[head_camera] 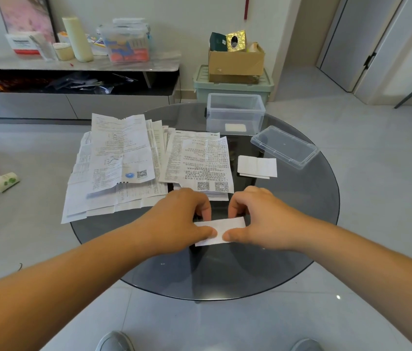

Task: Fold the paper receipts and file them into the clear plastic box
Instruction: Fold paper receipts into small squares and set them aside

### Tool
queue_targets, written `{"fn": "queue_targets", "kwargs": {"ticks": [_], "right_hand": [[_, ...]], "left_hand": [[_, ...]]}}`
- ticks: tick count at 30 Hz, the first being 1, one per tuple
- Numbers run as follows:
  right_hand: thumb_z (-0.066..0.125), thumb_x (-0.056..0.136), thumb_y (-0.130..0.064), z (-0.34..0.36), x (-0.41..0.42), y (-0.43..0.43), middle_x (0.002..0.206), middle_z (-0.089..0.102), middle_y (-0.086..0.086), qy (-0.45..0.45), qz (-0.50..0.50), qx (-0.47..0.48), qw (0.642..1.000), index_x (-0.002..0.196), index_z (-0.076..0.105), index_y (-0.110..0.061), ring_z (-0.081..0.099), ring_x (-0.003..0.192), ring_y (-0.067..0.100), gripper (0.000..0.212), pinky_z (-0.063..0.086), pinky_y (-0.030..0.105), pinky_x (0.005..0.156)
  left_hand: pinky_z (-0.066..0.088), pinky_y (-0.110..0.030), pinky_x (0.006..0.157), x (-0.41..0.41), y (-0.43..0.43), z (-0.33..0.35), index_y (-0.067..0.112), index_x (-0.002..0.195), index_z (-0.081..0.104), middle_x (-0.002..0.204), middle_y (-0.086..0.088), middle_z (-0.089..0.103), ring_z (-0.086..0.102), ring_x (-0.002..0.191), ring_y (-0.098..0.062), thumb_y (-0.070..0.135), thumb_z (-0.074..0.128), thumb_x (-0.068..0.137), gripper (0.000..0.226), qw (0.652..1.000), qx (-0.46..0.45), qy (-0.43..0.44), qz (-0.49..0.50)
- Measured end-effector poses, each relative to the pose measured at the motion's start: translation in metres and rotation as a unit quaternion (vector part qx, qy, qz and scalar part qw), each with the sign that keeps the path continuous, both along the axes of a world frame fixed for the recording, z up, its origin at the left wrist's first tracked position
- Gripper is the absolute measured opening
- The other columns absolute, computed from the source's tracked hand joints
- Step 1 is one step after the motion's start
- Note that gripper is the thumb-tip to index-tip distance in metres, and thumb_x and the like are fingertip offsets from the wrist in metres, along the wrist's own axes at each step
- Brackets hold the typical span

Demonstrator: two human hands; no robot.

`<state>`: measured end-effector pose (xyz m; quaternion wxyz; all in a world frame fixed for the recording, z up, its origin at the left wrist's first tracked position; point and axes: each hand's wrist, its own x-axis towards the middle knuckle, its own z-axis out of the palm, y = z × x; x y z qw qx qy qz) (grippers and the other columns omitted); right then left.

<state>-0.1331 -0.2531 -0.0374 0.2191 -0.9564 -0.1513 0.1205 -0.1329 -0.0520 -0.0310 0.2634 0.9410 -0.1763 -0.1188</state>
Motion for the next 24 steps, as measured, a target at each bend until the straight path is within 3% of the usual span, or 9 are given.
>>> {"fn": "queue_targets", "kwargs": {"ticks": [3, 6, 8, 11, 13, 16, 18, 22, 24], "right_hand": [[0.08, 0.077, -0.041, 0.001, -0.002, -0.003, 0.087, 0.057, -0.011, 0.027, -0.002, 0.047, 0.999, 0.084, 0.053, -0.031, 0.054, 0.077, 0.009, 0.03, 0.044, 0.026, 0.065], [0.079, 0.082, -0.03, 0.008, -0.003, -0.01, 0.082, 0.064, -0.005, 0.052, -0.002, 0.11, 0.993, 0.092, 0.058, -0.03, 0.058, 0.071, 0.01, 0.022, 0.051, 0.029, 0.066], [0.078, 0.084, -0.024, 0.015, 0.002, -0.018, 0.078, 0.066, -0.002, 0.025, -0.02, 0.157, 0.987, 0.099, 0.063, -0.029, 0.057, 0.067, 0.006, 0.022, 0.049, 0.025, 0.065], [0.075, 0.088, -0.019, 0.031, 0.02, -0.032, 0.073, 0.064, -0.012, -0.06, -0.082, 0.195, 0.976, 0.092, 0.07, -0.026, 0.055, 0.062, -0.006, 0.01, 0.04, 0.008, 0.059], [0.072, 0.09, -0.018, 0.037, 0.037, -0.043, 0.068, 0.06, -0.015, -0.094, -0.124, 0.209, 0.966, 0.09, 0.072, -0.022, 0.053, 0.056, -0.008, 0.004, 0.037, 0.006, 0.053], [0.071, 0.09, -0.018, 0.034, 0.063, -0.055, 0.067, 0.057, -0.011, -0.112, -0.161, 0.186, 0.963, 0.09, 0.073, -0.019, 0.05, 0.056, -0.001, 0.002, 0.035, 0.008, 0.049], [0.071, 0.09, -0.021, 0.026, 0.078, -0.061, 0.072, 0.057, -0.009, -0.115, -0.177, 0.157, 0.965, 0.09, 0.073, -0.022, 0.05, 0.064, 0.006, 0.002, 0.035, 0.013, 0.052], [0.071, 0.09, -0.028, 0.011, 0.098, -0.071, 0.075, 0.056, -0.01, -0.114, -0.194, 0.105, 0.969, 0.094, 0.074, -0.025, 0.05, 0.066, 0.005, 0.005, 0.033, 0.01, 0.05], [0.072, 0.09, -0.031, 0.003, 0.106, -0.074, 0.074, 0.056, -0.01, -0.111, -0.191, 0.087, 0.971, 0.095, 0.075, -0.025, 0.051, 0.067, 0.008, 0.008, 0.036, 0.02, 0.055]], "left_hand": [[0.049, -0.023, 0.07, -0.002, -0.002, 0.0, 0.03, 0.081, 0.058, 0.085, 0.012, 0.063, 0.058, 0.08, -0.004, 0.036, 0.076, 0.083, 0.019, 1.0, -0.004, -0.015, -0.01], [0.05, -0.022, 0.07, -0.005, -0.005, 0.007, 0.032, 0.086, 0.056, 0.084, 0.014, 0.062, 0.057, 0.078, 0.0, 0.035, 0.075, 0.084, 0.02, 0.999, -0.004, -0.044, -0.02], [0.05, -0.021, 0.07, 0.0, -0.01, 0.019, 0.033, 0.088, 0.054, 0.085, 0.013, 0.062, 0.058, 0.078, 0.0, 0.033, 0.077, 0.084, 0.023, 0.997, -0.027, -0.068, -0.017], [0.048, -0.019, 0.068, 0.026, -0.026, 0.037, 0.029, 0.082, 0.059, 0.082, 0.012, 0.063, 0.057, 0.076, -0.001, 0.025, 0.078, 0.084, 0.019, 0.994, -0.069, -0.09, -0.007], [0.044, -0.016, 0.066, 0.054, -0.042, 0.045, 0.028, 0.08, 0.066, 0.08, 0.013, 0.064, 0.058, 0.075, -0.002, 0.02, 0.077, 0.085, 0.015, 0.992, -0.071, -0.101, -0.008], [0.045, -0.015, 0.069, 0.093, -0.065, 0.044, 0.022, 0.088, 0.073, 0.088, 0.011, 0.067, 0.062, 0.083, -0.006, 0.017, 0.075, 0.086, 0.006, 0.992, -0.048, -0.111, -0.017], [0.05, -0.022, 0.074, 0.113, -0.075, 0.037, 0.02, 0.092, 0.075, 0.093, 0.007, 0.068, 0.064, 0.087, -0.012, 0.017, 0.076, 0.086, 0.007, 0.993, -0.027, -0.116, -0.027], [0.054, -0.029, 0.082, 0.134, -0.084, 0.022, 0.019, 0.095, 0.074, 0.093, 0.004, 0.069, 0.064, 0.087, -0.013, 0.017, 0.077, 0.086, 0.009, 0.994, -0.001, -0.102, -0.042], [0.054, -0.028, 0.082, 0.14, -0.085, 0.014, 0.018, 0.097, 0.075, 0.094, 0.003, 0.069, 0.063, 0.088, -0.013, 0.019, 0.076, 0.087, 0.01, 0.994, 0.007, -0.103, -0.041]]}}
